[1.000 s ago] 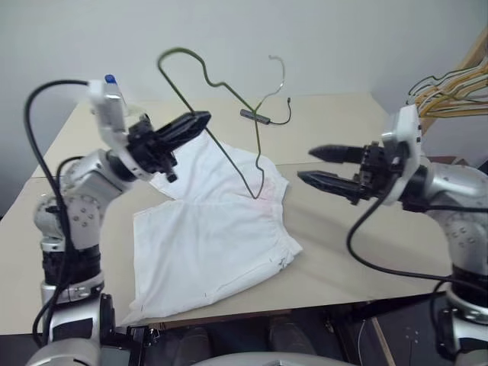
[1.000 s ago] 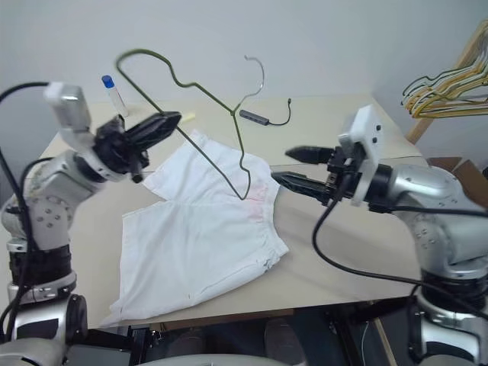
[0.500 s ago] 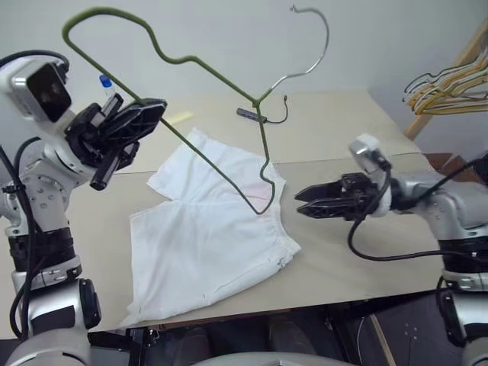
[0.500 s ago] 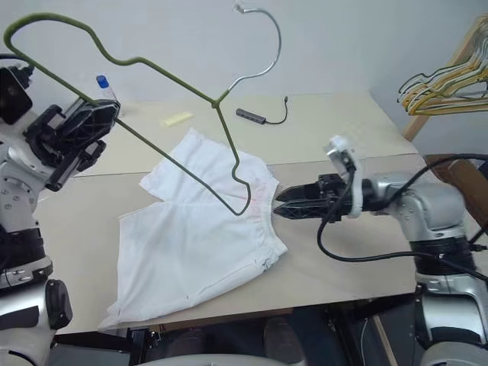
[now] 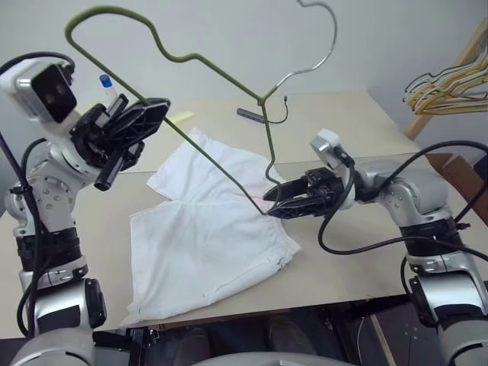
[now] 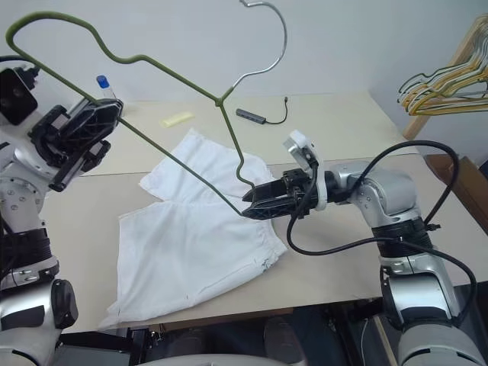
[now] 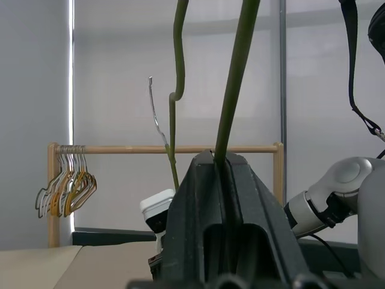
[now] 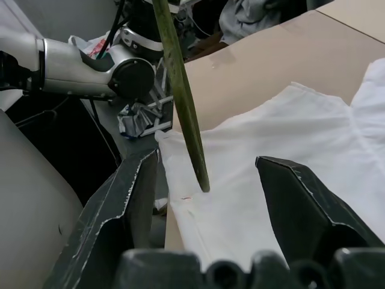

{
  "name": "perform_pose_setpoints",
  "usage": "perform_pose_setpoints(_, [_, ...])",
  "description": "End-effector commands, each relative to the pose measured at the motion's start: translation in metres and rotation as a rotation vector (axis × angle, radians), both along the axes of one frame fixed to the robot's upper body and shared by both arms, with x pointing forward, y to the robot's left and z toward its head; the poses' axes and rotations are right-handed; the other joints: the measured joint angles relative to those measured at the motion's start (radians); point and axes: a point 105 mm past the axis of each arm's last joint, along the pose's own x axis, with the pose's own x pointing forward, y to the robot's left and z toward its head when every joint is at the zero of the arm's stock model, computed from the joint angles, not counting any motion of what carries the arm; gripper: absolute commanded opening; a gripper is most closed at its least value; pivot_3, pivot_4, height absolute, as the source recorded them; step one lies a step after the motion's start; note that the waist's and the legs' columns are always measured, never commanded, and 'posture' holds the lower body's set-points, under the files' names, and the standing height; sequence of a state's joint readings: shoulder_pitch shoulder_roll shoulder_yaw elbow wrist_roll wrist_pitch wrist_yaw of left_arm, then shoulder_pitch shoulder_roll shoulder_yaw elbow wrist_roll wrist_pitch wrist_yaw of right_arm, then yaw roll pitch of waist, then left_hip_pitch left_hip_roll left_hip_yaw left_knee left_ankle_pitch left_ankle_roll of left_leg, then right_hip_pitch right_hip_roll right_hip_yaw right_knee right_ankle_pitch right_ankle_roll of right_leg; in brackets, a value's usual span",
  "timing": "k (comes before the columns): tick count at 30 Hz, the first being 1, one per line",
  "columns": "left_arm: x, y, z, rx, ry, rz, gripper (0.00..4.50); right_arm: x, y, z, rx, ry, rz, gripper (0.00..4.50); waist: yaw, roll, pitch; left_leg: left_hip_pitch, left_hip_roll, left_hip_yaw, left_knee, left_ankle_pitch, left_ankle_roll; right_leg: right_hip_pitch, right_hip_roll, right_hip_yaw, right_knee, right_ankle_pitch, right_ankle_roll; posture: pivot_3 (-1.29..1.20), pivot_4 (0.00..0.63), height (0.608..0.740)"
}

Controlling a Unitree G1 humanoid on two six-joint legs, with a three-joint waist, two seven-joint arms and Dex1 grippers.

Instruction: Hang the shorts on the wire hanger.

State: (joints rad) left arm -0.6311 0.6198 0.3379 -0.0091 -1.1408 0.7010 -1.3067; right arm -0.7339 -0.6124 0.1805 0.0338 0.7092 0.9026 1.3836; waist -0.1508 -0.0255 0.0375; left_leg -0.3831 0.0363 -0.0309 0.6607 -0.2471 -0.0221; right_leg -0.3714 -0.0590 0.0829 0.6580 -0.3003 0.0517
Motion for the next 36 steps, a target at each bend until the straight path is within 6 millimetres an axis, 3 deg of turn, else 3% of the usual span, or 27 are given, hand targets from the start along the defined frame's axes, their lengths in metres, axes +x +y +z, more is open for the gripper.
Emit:
perform_pose_setpoints(1, [-0.006,-0.002,0.008,-0.007,-0.048,-0.010,0.00,0.000,0.006,0.012,0.021,-0.056,0.012,3.14,0.000,0.000,0.000,0.000,0.000,0.000,0.000,0.000,0.000,0.000,0.000,0.000,0.000,0.000,0.000,-0.10,0.000,0.740])
perform_pose_setpoints(7, [-0.007,-0.004,0.005,-0.001,-0.051,-0.007,0.00,0.000,0.010,0.013,0.029,-0.050,0.004,3.14,0.000,0.000,0.000,0.000,0.000,0.000,0.000,0.000,0.000,0.000,0.000,0.000,0.001,0.000,0.000,-0.10,0.000,0.740])
perform_pose_setpoints(10, [-0.006,-0.004,0.004,-0.001,-0.050,-0.004,0.00,0.001,0.010,0.013,0.029,-0.039,-0.004,2.59,0.000,0.000,0.000,0.000,0.000,-0.001,0.000,0.000,0.000,0.000,0.000,-0.001,0.001,0.000,0.000,-0.10,0.000,0.740])
perform_pose_setpoints(17, [-0.003,-0.005,0.002,-0.001,-0.047,0.014,0.00,0.002,0.010,0.012,0.029,-0.040,-0.012,0.08,0.000,0.000,0.000,0.000,0.000,-0.001,0.000,0.000,0.000,0.000,0.000,-0.001,0.001,0.000,0.000,-0.10,0.000,0.740])
perform_pose_setpoints(21, [0.000,-0.006,-0.002,0.005,-0.051,0.052,0.00,0.002,0.009,0.012,0.034,-0.041,-0.018,0.01,-0.001,0.000,0.000,0.000,-0.001,-0.001,0.000,0.000,0.000,0.000,-0.001,-0.001,0.001,0.000,0.000,-0.10,0.000,0.740])
perform_pose_setpoints(26, [0.010,-0.008,-0.016,0.039,0.004,0.111,1.35,0.004,0.010,0.016,0.066,-0.037,-0.040,0.00,0.000,0.000,0.000,0.000,-0.001,-0.002,0.000,0.000,0.000,0.000,-0.001,-0.001,0.002,0.000,0.000,-0.10,0.000,0.740])
perform_pose_setpoints(31, [0.028,-0.007,-0.060,0.253,0.117,0.233,3.06,0.009,0.002,0.029,0.133,-0.011,-0.117,0.00,-0.001,0.001,0.000,0.000,-0.001,-0.002,0.000,0.000,0.000,0.000,-0.001,-0.001,0.002,0.000,0.000,-0.11,0.000,0.740])
perform_pose_setpoints(36, [0.024,-0.006,-0.102,0.540,0.097,0.345,4.48,0.004,-0.035,0.019,0.066,0.062,-0.265,0.00,0.007,0.001,0.001,-0.001,-0.001,-0.002,0.000,0.000,0.000,0.000,-0.001,-0.001,0.002,0.000,0.000,-0.10,0.000,0.740])
